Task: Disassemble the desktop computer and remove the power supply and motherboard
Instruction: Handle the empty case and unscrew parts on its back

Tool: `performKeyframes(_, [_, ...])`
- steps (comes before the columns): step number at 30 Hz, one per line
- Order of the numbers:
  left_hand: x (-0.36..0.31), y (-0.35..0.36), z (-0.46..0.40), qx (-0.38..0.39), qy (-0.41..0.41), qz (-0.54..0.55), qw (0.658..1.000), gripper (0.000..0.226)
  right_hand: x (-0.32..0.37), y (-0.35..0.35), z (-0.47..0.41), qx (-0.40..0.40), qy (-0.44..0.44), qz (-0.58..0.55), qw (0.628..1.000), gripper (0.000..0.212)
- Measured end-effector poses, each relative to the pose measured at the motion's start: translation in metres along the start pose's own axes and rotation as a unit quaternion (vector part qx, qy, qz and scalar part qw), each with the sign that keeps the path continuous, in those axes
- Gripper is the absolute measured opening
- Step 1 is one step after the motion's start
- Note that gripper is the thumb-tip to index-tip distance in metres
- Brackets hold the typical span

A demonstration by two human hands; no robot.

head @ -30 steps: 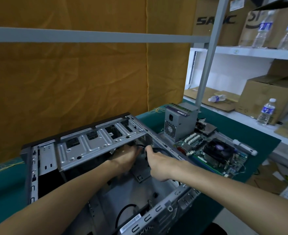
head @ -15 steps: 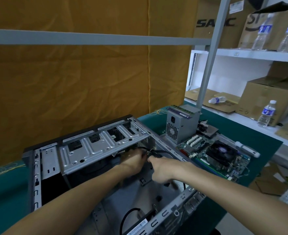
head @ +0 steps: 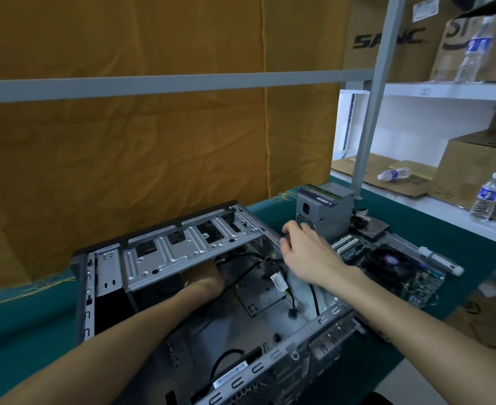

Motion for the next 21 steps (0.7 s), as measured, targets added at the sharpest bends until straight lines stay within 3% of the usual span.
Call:
performKeyframes(3, [0.000, -0.001, -0.005, 0.001, 0.008, 0.031, 0.999, 0.041, -0.004, 0.008, 0.000, 0.005, -0.009, 0.037, 0.999, 0.035])
performKeyframes(7, [-0.005, -0.004, -0.001, -0.036, 0.019, 0.092, 0.995, 0.031, -0.001, 0.009, 0.001, -0.016, -0.036, 0.051, 0.998, 0.032])
performKeyframes(11, [-0.015, -0.002, 0.017, -0.004, 0.078, 0.182, 0.980, 0.027, -0.005, 0.008, 0.001, -0.005, -0.023, 0.032, 0.999, 0.032])
performKeyframes(16, [-0.040, 0.004, 0.042, 0.037, 0.022, 0.366, 0.930, 0.039, -0.004, 0.008, 0.002, -0.001, -0.010, 0.028, 1.000, 0.032])
performKeyframes(21, [-0.062, 0.007, 0.057, 0.144, 0.033, 0.384, 0.912, 0.034, -0.003, 0.006, 0.002, 0.001, -0.012, 0.022, 1.000, 0.032])
Point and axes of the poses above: each hand's wrist, its own z-axis away from the middle knuckle, its own y-axis out of the palm, x = y × z, the point moved 2 cm from there along -z, towards the middle knuckle, and after that the axes turned 10 degrees about -x, right-handed, at the moved point
